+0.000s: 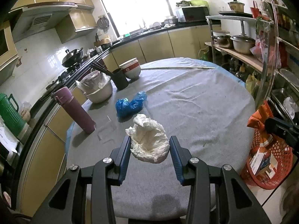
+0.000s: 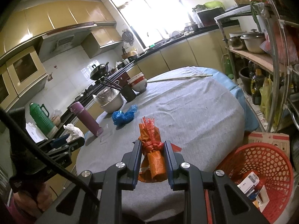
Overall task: Collect trash
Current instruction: 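Carry the orange wrapper and white tissue to the red basket and release both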
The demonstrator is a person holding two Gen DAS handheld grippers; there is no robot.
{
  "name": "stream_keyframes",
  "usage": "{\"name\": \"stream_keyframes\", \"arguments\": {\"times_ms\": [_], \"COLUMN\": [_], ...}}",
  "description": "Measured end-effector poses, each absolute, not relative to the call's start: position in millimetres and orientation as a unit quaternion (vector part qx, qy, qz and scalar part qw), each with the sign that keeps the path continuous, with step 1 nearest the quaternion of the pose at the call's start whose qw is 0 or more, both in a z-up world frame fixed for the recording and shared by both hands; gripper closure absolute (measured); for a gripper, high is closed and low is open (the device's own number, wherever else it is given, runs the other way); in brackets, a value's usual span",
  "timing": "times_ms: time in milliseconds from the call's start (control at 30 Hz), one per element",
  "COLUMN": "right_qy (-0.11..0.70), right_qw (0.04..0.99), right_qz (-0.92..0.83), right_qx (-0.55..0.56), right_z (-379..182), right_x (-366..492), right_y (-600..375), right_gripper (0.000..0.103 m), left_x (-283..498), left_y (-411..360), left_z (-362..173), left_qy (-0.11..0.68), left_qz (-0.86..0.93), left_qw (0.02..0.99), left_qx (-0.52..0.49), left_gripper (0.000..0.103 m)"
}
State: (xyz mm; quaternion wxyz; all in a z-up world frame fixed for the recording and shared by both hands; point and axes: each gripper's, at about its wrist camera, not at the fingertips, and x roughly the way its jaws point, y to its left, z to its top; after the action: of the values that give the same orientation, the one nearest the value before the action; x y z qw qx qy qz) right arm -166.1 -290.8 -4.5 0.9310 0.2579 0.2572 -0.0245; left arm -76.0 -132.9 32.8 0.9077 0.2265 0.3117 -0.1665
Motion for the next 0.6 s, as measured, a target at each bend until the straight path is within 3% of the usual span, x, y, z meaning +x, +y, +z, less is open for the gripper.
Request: {"name": "stream_keyframes", "arguments": {"times_ms": [600], "right_qy": [0.260], "right_qw": [0.926], "right_qz": [-0.021], "right_qx": [0.273], "right_z": [-16], "right_x": [-164], "right_y": [-300], "right_gripper": [0.078], "left_x": [-77], "left_y": [-149], "left_z": [26], "left_qy": [0.315], "left_qz": [-0.172], "left_qw": [0.900], "left_qx": [0.246], "left_gripper": [0.059]}}
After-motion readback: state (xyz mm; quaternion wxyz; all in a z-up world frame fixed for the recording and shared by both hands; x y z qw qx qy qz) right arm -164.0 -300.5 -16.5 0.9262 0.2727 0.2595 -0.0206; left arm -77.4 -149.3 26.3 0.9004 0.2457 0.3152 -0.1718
